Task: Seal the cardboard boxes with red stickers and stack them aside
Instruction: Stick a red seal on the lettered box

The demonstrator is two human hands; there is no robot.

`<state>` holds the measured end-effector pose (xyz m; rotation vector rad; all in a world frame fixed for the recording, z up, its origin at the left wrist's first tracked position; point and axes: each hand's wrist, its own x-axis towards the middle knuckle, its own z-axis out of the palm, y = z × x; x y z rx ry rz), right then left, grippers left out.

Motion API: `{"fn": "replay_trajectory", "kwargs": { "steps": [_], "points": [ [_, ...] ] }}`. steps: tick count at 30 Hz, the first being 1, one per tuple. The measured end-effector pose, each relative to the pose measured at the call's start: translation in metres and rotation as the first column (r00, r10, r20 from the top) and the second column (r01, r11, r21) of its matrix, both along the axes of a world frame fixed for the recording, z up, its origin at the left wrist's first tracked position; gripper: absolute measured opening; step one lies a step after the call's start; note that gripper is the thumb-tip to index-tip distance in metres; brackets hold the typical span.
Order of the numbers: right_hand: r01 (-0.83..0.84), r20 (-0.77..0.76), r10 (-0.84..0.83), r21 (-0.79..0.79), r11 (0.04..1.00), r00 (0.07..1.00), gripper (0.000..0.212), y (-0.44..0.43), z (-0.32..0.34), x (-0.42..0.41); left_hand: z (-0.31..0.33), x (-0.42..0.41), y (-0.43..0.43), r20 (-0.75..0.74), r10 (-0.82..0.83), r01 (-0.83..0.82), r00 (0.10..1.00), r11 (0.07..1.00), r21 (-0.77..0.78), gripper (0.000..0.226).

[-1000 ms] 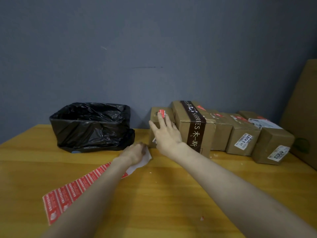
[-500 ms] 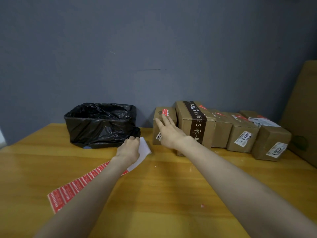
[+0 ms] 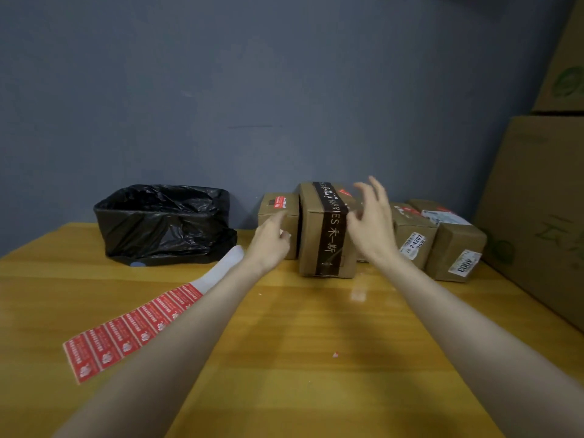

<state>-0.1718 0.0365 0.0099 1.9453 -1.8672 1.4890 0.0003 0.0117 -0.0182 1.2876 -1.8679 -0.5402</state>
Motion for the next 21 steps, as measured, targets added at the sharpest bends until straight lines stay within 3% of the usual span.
{"fn": "replay_trajectory", "kwargs": {
  "steps": [4,8,15,18,21],
  "points": [
    [-0.116,0.368,0.033,0.207,0.972,0.929,0.059,0.003,-0.004,-0.022,0.01,-0.023,0.014,-0.251,-0.049,0.092,0.967,0.982,0.163,0.05],
    [-0.305,0.513,0.107,0.319,0.897,0.852,0.063,0.005,-0.014,-0.026,0.02,-0.042,0.021,-0.543,0.011,0.192,0.84,0.929,0.315,0.046],
    [-0.392,0.712,0.059,0.314,0.865,0.7,0.067,-0.012,-0.004,-0.017,0.023,-0.059,0.007,-0.631,0.096,0.208,0.77,0.897,0.391,0.051],
    [-0.409,0.69,0.071,0.34,0.847,0.72,0.048,-0.016,-0.004,-0.015,0.024,-0.06,0.006,-0.651,0.113,0.222,0.751,0.885,0.41,0.057],
    [-0.43,0.712,0.119,0.274,0.86,0.692,0.045,-0.011,0.001,-0.009,0.026,-0.057,0.007,-0.671,0.12,0.227,0.732,0.885,0.406,0.069]
  ]
}}
